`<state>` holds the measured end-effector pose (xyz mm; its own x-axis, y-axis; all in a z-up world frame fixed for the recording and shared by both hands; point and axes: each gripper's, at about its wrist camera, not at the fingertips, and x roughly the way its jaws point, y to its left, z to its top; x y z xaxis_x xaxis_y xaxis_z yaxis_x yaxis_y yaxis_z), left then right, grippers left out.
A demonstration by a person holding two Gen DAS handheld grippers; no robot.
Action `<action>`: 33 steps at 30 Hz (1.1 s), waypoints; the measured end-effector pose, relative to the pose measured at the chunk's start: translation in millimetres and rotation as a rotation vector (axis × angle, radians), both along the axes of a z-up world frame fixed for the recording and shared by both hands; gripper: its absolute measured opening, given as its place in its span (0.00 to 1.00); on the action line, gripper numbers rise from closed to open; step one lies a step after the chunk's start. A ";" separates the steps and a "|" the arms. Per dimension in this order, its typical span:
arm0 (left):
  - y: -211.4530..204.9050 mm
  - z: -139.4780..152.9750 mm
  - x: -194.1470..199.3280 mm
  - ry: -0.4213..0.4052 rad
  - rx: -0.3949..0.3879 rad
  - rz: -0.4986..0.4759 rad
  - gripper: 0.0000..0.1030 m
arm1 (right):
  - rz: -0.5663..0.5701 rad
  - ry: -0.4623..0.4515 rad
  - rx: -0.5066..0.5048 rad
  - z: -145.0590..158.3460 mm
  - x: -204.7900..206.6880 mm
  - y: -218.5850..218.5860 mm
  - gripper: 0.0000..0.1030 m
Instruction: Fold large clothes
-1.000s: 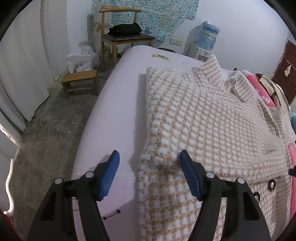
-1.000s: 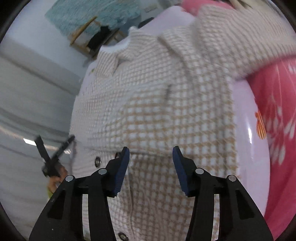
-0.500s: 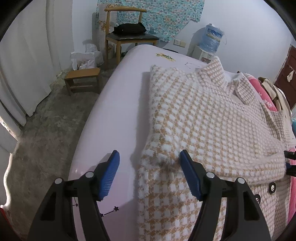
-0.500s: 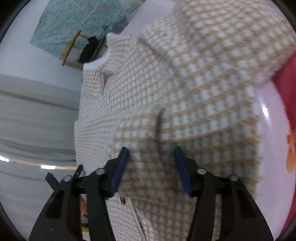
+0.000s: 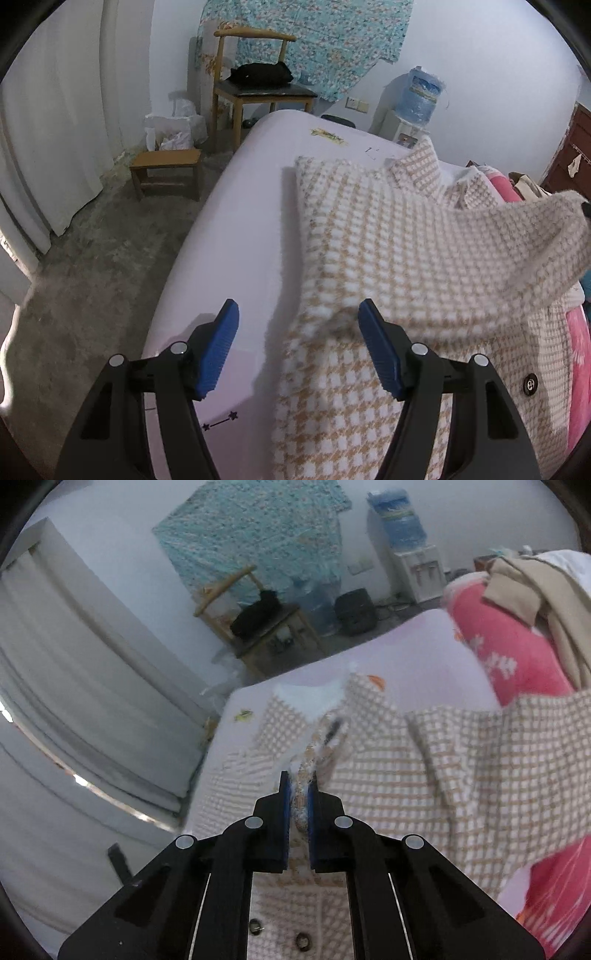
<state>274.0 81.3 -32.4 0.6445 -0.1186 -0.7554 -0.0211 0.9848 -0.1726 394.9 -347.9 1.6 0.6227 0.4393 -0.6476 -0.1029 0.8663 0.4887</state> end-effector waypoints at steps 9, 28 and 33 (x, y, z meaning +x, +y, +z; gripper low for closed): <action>9.9 -10.7 -6.9 0.055 0.018 0.002 0.64 | -0.125 0.239 -0.133 -97.8 8.5 -38.6 0.18; -1.6 -19.1 -8.1 0.077 0.196 -0.016 0.64 | -0.131 0.246 -0.220 -110.9 -18.9 -24.1 0.14; -0.5 -18.7 -10.5 0.073 0.180 -0.018 0.64 | -0.167 0.212 -0.287 -95.2 -9.6 -23.6 0.14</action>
